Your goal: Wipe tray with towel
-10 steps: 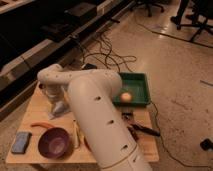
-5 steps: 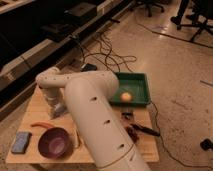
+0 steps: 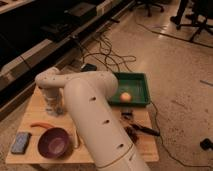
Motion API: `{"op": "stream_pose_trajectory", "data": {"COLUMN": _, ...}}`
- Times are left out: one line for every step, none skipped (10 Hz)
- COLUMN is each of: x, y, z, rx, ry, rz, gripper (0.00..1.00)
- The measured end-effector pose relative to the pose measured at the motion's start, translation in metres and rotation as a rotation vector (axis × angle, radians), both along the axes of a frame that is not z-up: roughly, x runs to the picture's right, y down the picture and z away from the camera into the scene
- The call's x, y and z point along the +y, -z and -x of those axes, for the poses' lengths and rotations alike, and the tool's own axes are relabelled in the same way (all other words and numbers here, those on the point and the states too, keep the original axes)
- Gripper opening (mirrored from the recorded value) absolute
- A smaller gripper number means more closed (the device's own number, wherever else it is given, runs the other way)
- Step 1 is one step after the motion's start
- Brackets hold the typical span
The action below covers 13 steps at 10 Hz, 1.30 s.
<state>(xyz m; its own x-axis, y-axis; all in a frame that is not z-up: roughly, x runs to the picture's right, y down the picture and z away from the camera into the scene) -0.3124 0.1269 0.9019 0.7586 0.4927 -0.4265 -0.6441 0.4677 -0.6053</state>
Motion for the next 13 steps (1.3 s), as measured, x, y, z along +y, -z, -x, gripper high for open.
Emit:
{"op": "stream_pose_trajectory", "data": {"x": 0.000, "y": 0.000, "z": 0.001, "rx": -0.002, "ry": -0.002, "rz": 0.001, "gripper": 0.00}}
{"op": "stream_pose_trajectory", "data": {"x": -0.008, "y": 0.002, "z": -0.007, "rx": -0.002, "ry": -0.033, "rz": 0.012, "gripper": 0.00}}
{"op": "stream_pose_trajectory", "data": {"x": -0.018, "y": 0.004, "z": -0.013, "rx": 0.003, "ry": -0.051, "rz": 0.012, "gripper": 0.00}}
{"op": "stream_pose_trajectory", "data": {"x": -0.038, "y": 0.008, "z": -0.026, "rx": 0.016, "ry": -0.075, "rz": 0.004, "gripper": 0.00}}
{"op": "stream_pose_trajectory", "data": {"x": -0.059, "y": 0.018, "z": -0.037, "rx": 0.029, "ry": -0.095, "rz": -0.006, "gripper": 0.00}}
{"op": "stream_pose_trajectory", "data": {"x": -0.080, "y": 0.027, "z": -0.045, "rx": 0.041, "ry": -0.109, "rz": -0.016, "gripper": 0.00}}
{"op": "stream_pose_trajectory", "data": {"x": -0.104, "y": 0.038, "z": -0.056, "rx": 0.059, "ry": -0.124, "rz": -0.030, "gripper": 0.00}}
{"op": "stream_pose_trajectory", "data": {"x": -0.126, "y": 0.044, "z": -0.071, "rx": 0.084, "ry": -0.138, "rz": -0.044, "gripper": 0.00}}
{"op": "stream_pose_trajectory", "data": {"x": -0.144, "y": 0.048, "z": -0.091, "rx": 0.116, "ry": -0.155, "rz": -0.057, "gripper": 0.00}}
{"op": "stream_pose_trajectory", "data": {"x": -0.156, "y": 0.051, "z": -0.115, "rx": 0.155, "ry": -0.172, "rz": -0.064, "gripper": 0.00}}
{"op": "stream_pose_trajectory", "data": {"x": -0.161, "y": 0.054, "z": -0.134, "rx": 0.183, "ry": -0.187, "rz": -0.067, "gripper": 0.00}}
{"op": "stream_pose_trajectory", "data": {"x": -0.162, "y": 0.060, "z": -0.163, "rx": 0.229, "ry": -0.211, "rz": -0.064, "gripper": 0.00}}
{"op": "stream_pose_trajectory", "data": {"x": -0.162, "y": 0.063, "z": -0.182, "rx": 0.257, "ry": -0.227, "rz": -0.062, "gripper": 0.00}}
